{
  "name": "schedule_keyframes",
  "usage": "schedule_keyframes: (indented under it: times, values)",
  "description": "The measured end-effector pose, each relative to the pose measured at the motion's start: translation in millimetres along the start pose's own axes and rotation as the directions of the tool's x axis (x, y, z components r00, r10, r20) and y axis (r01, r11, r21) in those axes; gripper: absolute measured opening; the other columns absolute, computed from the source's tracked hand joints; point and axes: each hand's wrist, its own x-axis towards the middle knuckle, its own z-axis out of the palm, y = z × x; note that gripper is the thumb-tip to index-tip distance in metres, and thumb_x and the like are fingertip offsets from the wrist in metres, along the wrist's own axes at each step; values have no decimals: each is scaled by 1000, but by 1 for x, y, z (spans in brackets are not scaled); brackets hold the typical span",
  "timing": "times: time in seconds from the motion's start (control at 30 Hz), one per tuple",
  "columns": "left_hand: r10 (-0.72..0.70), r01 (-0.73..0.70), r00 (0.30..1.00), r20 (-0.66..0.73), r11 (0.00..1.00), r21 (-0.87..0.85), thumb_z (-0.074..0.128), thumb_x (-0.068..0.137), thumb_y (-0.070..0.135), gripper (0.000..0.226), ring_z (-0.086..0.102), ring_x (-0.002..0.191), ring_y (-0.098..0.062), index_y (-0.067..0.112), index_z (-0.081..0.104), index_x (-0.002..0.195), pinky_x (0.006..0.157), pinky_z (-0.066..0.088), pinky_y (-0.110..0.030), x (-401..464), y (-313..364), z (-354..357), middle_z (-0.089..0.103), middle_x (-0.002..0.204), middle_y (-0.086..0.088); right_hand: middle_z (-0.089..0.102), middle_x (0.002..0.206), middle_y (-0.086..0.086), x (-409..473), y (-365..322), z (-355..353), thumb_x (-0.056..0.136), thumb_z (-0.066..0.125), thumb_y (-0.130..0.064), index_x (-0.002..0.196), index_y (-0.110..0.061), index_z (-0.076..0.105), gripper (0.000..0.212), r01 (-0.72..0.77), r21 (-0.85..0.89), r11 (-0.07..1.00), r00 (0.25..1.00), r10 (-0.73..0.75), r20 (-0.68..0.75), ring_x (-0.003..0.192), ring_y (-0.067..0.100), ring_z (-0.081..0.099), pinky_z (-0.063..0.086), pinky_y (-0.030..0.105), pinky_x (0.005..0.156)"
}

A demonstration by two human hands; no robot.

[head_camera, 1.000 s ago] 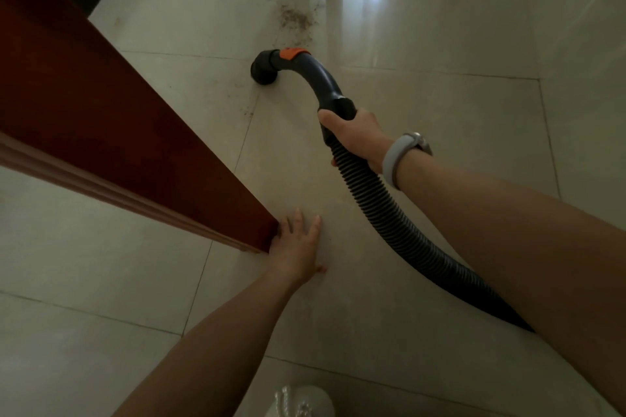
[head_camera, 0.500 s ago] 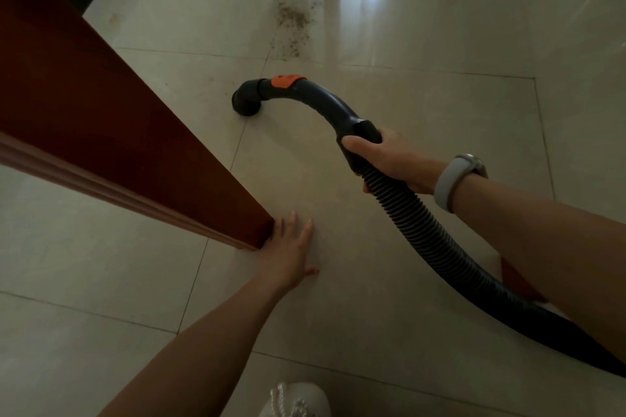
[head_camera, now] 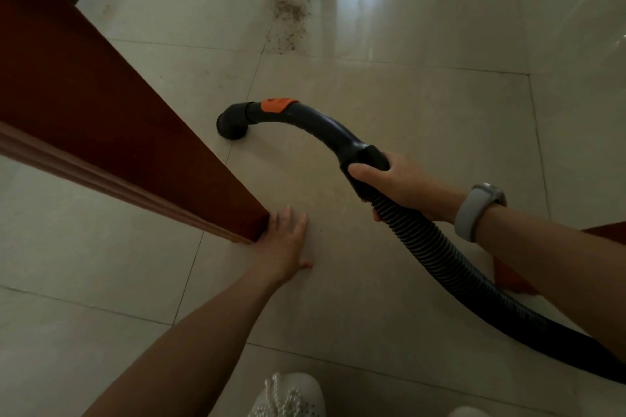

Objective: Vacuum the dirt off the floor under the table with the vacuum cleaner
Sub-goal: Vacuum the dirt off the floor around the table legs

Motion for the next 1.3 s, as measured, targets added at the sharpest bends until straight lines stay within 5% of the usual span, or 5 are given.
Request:
schedule_keyframes:
  times: [0.3, 0.57, 0.8, 1.0, 1.3]
  values:
    - [7, -7, 1000, -22, 1000, 8, 58, 88, 49, 94, -6, 145, -35, 22, -6, 152, 112, 26, -44, -1, -1, 1, -14, 158, -11, 62, 73, 0, -14, 18, 5, 88, 61, -33, 113, -18, 49, 31, 125, -300, 946, 992, -127, 13, 41, 5, 57, 45, 18, 44]
    - [-16, 17, 1000, -17, 999, 27, 61, 86, 47, 97, -6, 145, -36, 21, -5, 152, 112, 26, -44, 3, 2, 3, -13, 158, -13, 63, 110, 7, 46, -2, 31, 82, 62, -49, 125, -15, 48, 57, 121, -333, 935, 958, -198, -207, 92, 25, 62, 48, 33, 73]
    - [-10, 10, 1000, -14, 1000, 26, 61, 87, 46, 97, -6, 145, -36, 20, -6, 152, 114, 23, -46, 4, 2, 4, -13, 158, -14, 54, 118, 7, 100, -60, 38, 87, 57, -52, 138, -10, 35, 69, 93, -274, 957, 959, -160, -234, 96, 23, 55, 43, 32, 74]
    - [5, -3, 999, -39, 999, 48, 61, 87, 46, 95, -3, 145, -37, 20, -4, 152, 112, 27, -45, 3, 2, 5, -9, 158, -16, 56, 84, -4, 102, -74, 43, 86, 57, -52, 120, -17, 48, 50, 187, -434, 881, 973, -226, -40, 72, 11, 56, 44, 24, 61]
    - [28, -28, 999, -15, 999, 19, 63, 86, 43, 96, -7, 145, -35, 23, -4, 152, 112, 26, -44, 3, -3, 5, -13, 158, -13, 56, 107, 1, 93, -66, 41, 87, 59, -48, 132, -16, 37, 59, 178, -390, 904, 945, -267, -187, 84, 16, 56, 46, 28, 66]
